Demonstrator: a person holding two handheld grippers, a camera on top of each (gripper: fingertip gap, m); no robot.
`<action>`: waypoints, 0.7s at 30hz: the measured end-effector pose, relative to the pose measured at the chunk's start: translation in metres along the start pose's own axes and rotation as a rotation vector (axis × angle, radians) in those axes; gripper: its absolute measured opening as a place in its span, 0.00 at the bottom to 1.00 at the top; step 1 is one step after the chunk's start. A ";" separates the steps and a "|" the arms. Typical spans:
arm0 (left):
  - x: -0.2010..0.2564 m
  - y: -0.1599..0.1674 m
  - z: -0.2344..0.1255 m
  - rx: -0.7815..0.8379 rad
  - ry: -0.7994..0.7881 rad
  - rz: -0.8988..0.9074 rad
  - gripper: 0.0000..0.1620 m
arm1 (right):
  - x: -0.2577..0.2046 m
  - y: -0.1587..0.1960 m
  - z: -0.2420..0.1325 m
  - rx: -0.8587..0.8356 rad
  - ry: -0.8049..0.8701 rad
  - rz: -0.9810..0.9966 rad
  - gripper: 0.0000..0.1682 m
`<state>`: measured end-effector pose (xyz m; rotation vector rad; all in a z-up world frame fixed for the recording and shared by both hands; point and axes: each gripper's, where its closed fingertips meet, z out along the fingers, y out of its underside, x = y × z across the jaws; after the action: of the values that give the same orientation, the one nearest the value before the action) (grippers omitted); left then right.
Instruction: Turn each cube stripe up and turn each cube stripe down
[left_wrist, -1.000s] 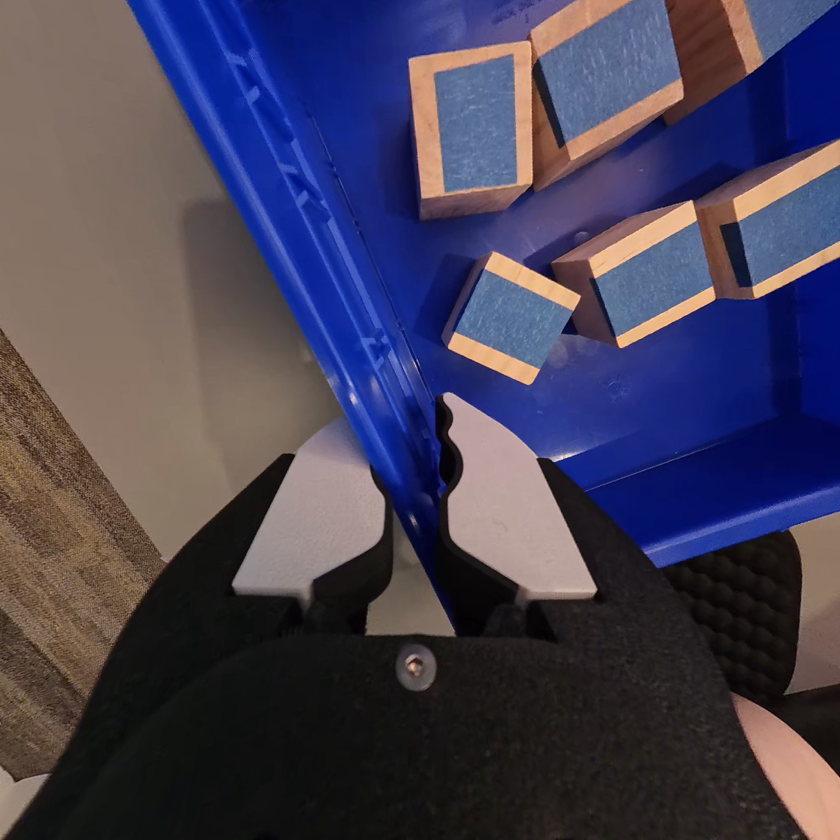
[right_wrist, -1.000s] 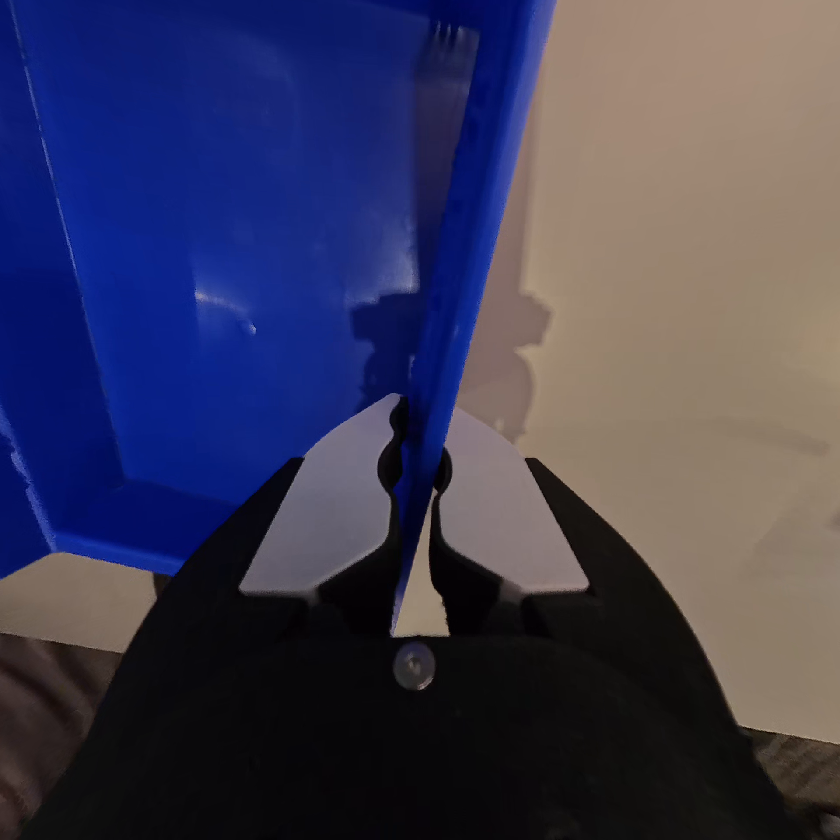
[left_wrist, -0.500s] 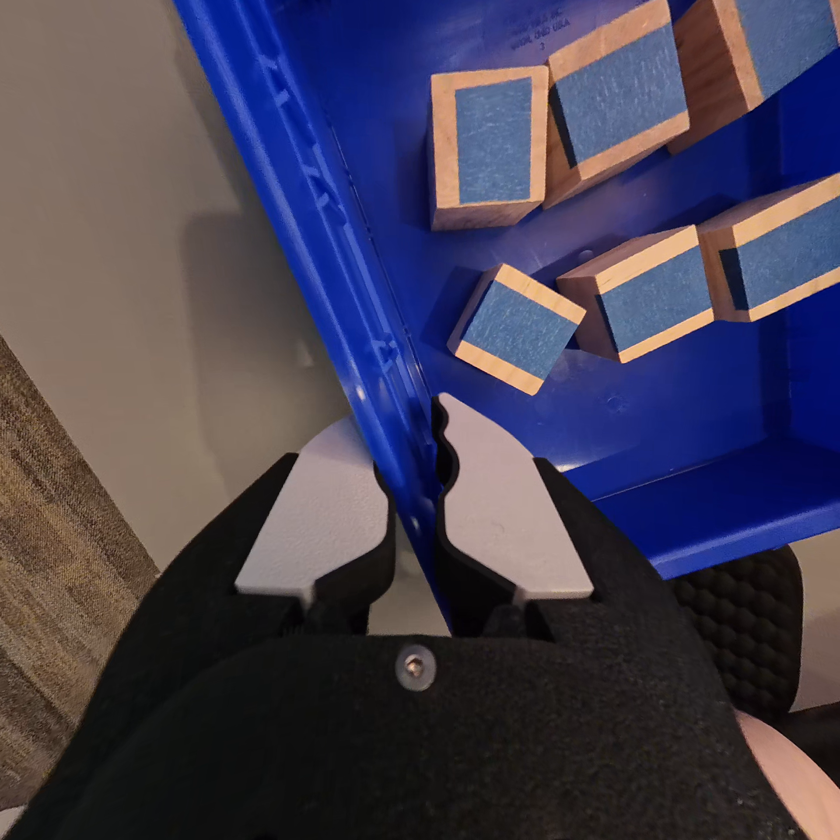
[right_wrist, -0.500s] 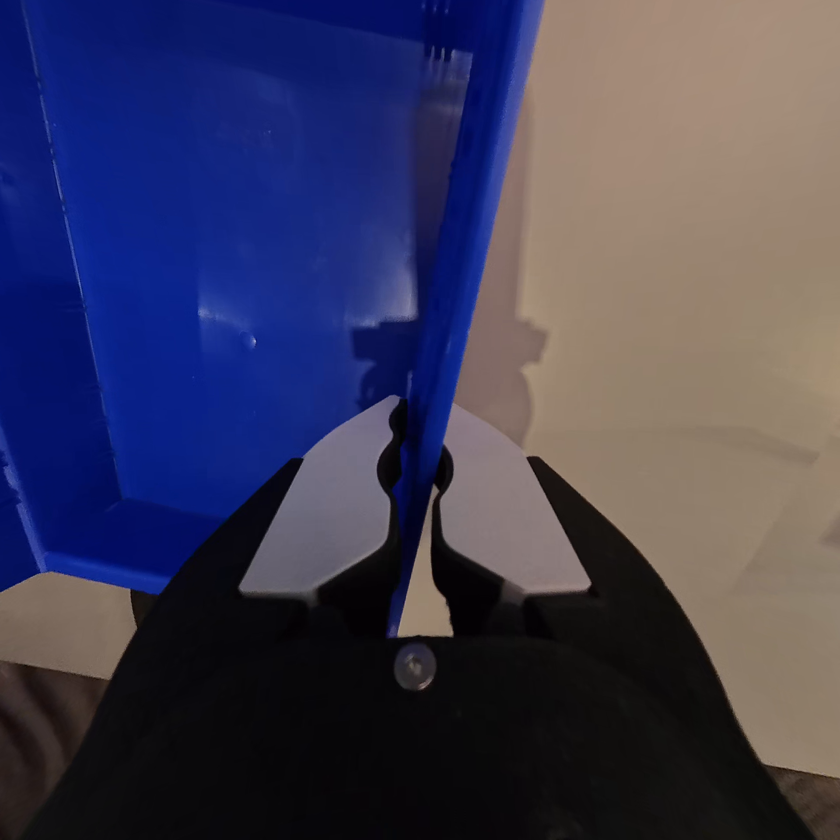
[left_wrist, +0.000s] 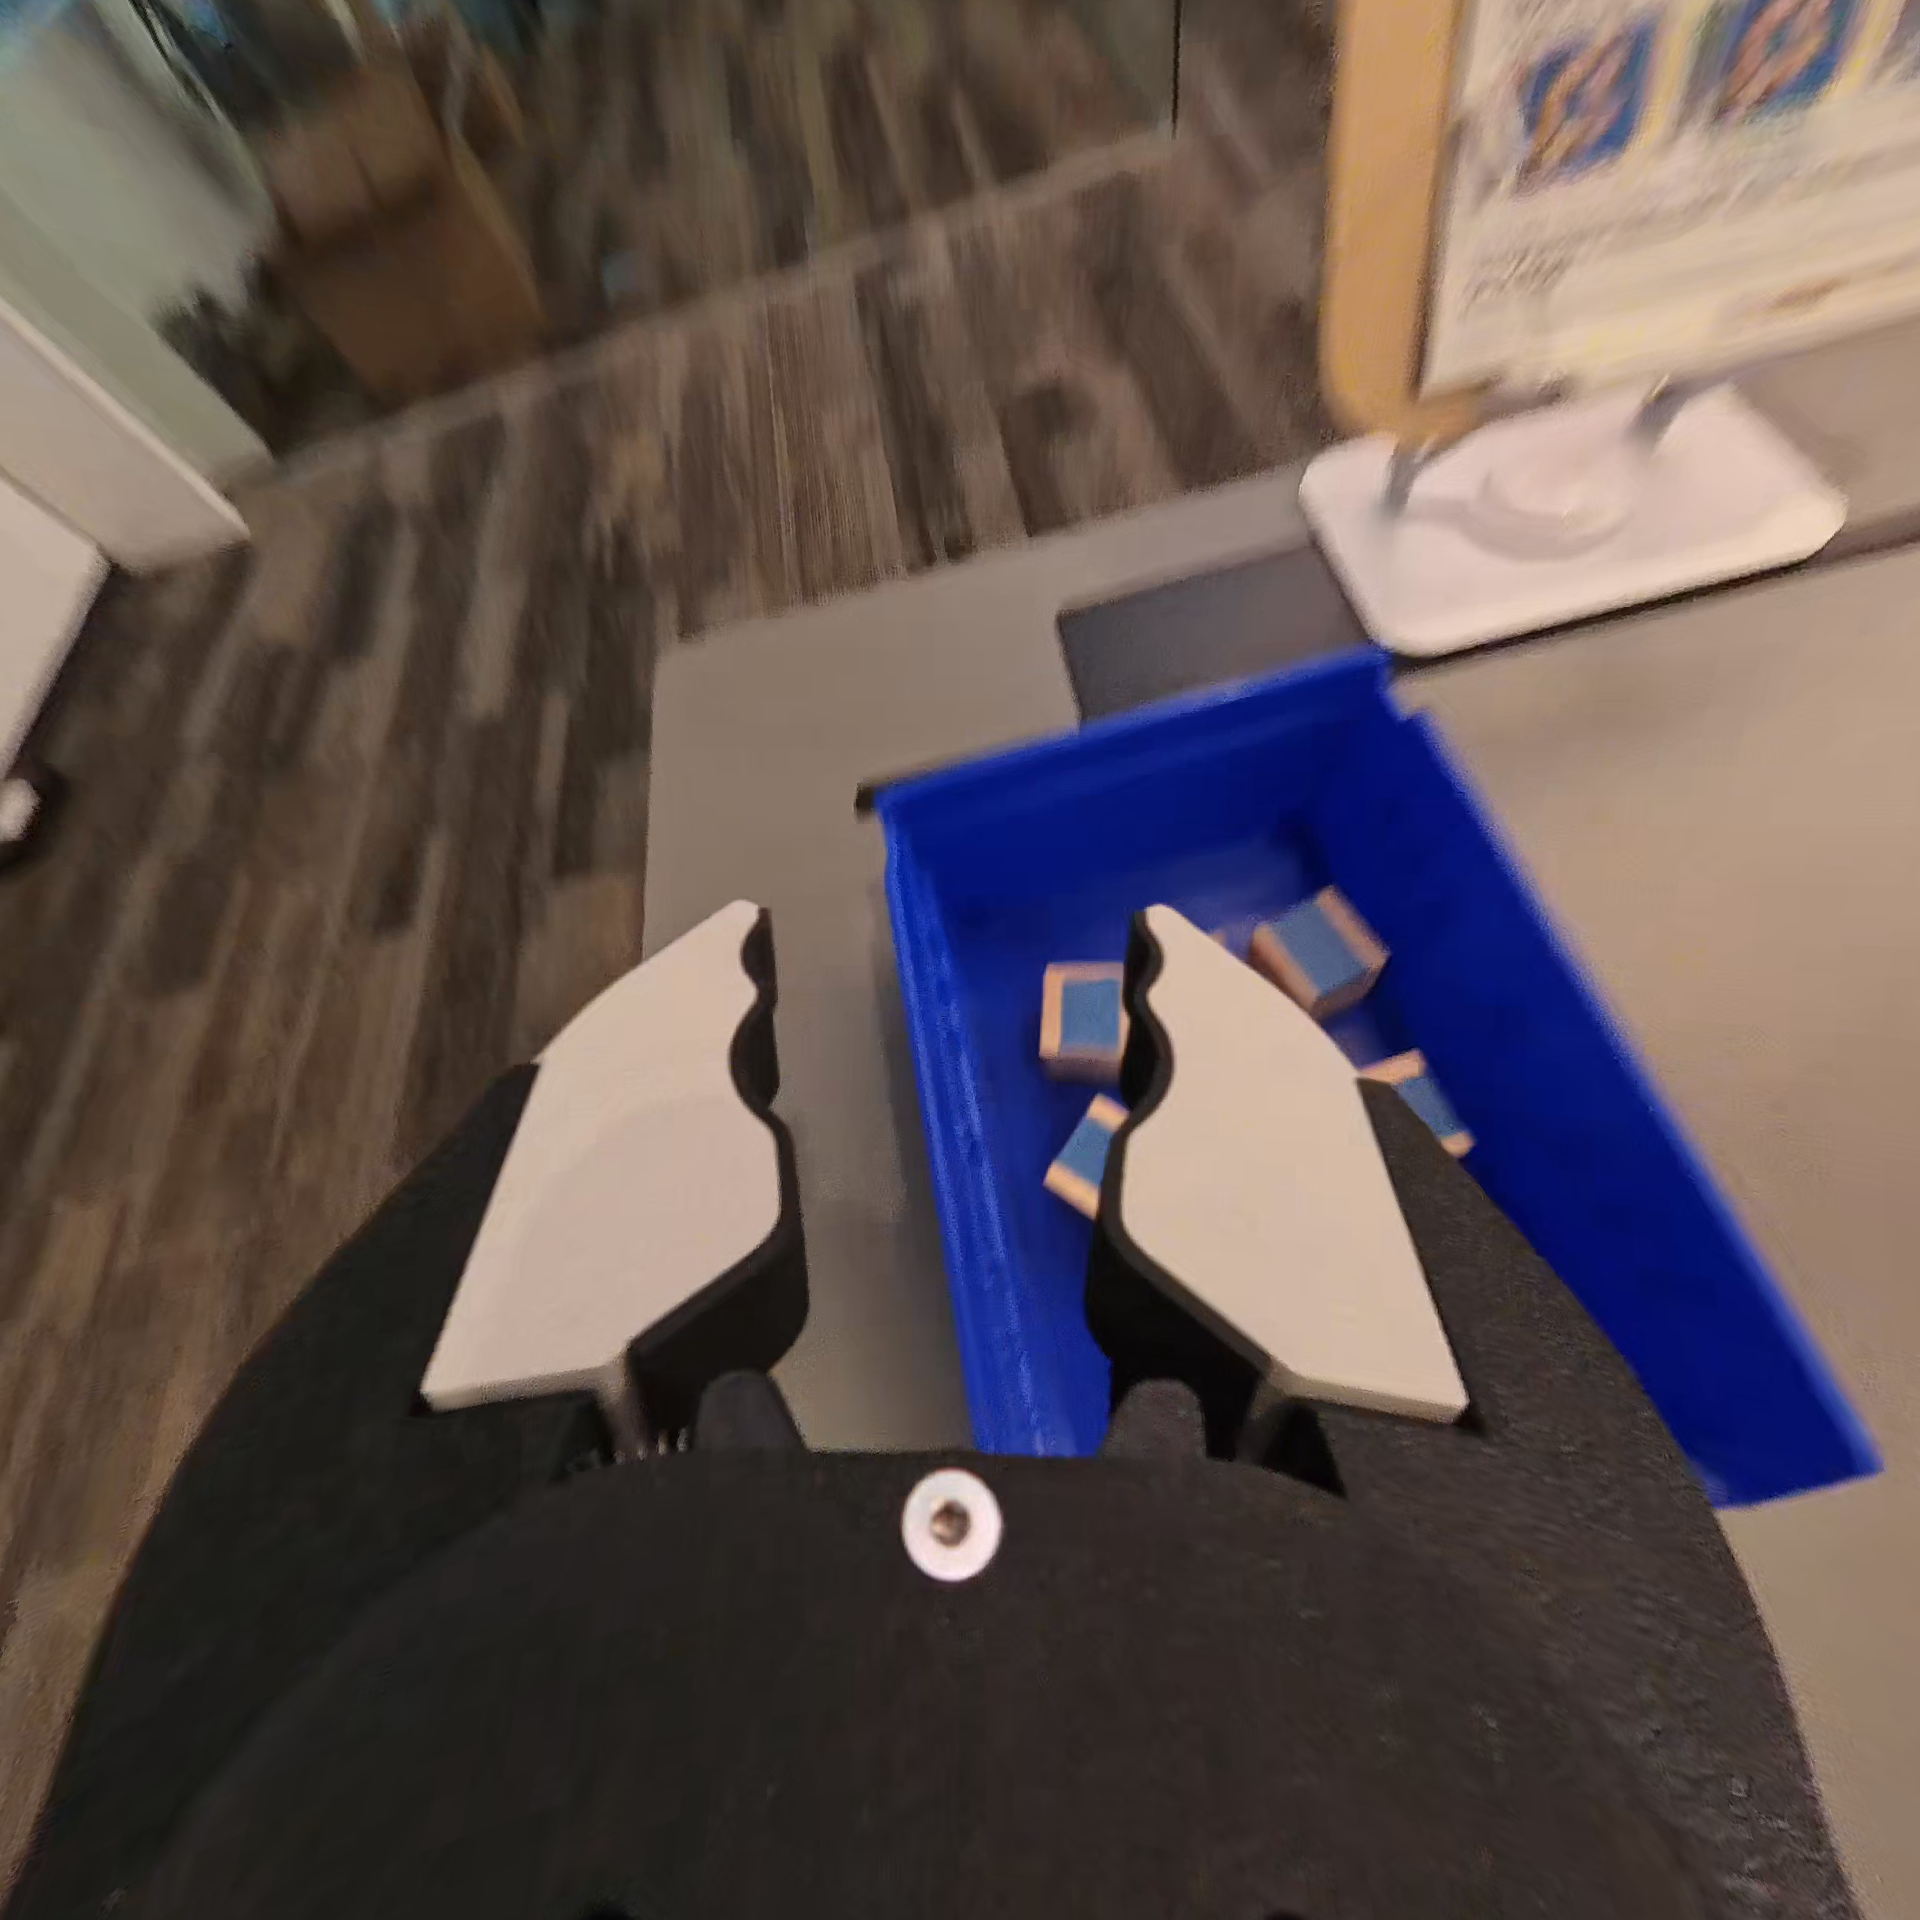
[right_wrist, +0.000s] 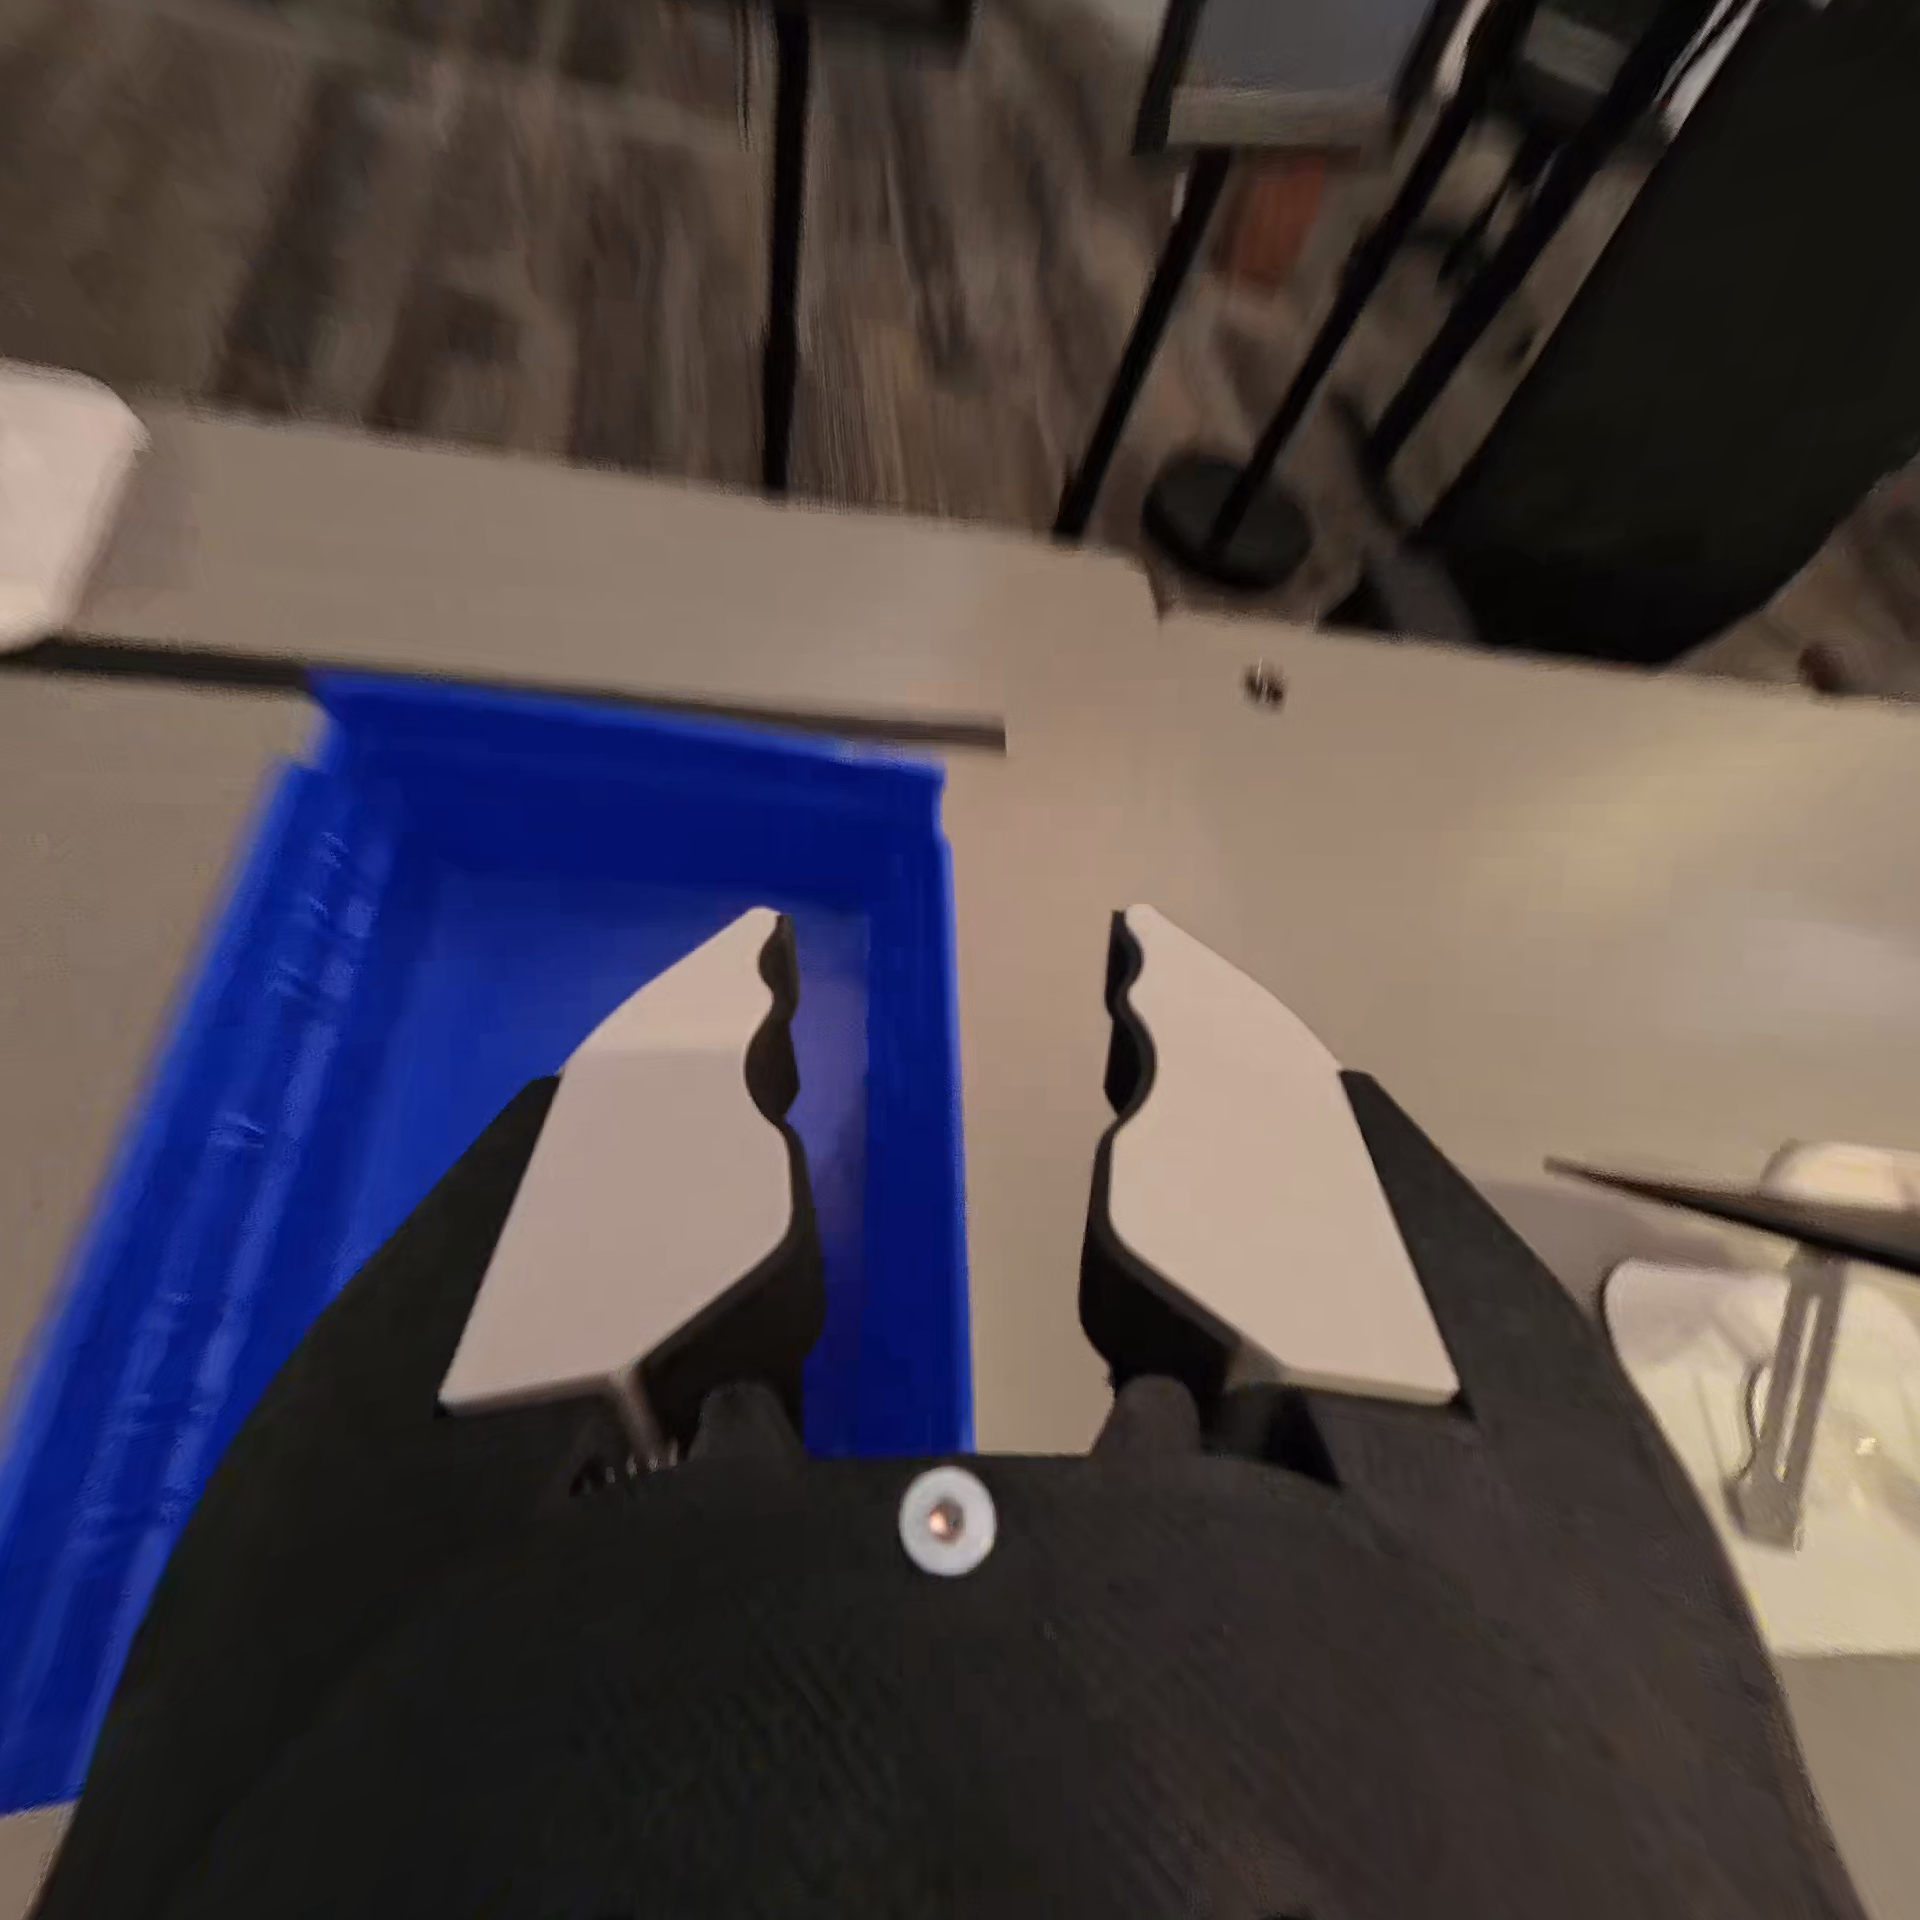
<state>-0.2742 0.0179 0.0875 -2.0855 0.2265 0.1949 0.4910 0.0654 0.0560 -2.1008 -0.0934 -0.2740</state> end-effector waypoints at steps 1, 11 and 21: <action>0.012 -0.022 -0.006 0.062 -0.009 0.027 0.45 | -0.008 -0.024 -0.017 0.070 0.002 -0.002 0.36; 0.175 -0.156 -0.024 0.418 -0.013 0.180 0.75 | -0.147 -0.168 -0.118 0.517 -0.131 0.018 0.57; 0.253 -0.126 0.017 0.423 -0.143 0.058 0.76 | -0.249 -0.120 -0.083 0.434 -0.192 0.117 0.78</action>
<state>0.0005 0.0746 0.1264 -1.6392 0.2202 0.3027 0.2150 0.0677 0.1397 -1.6878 -0.1302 0.0209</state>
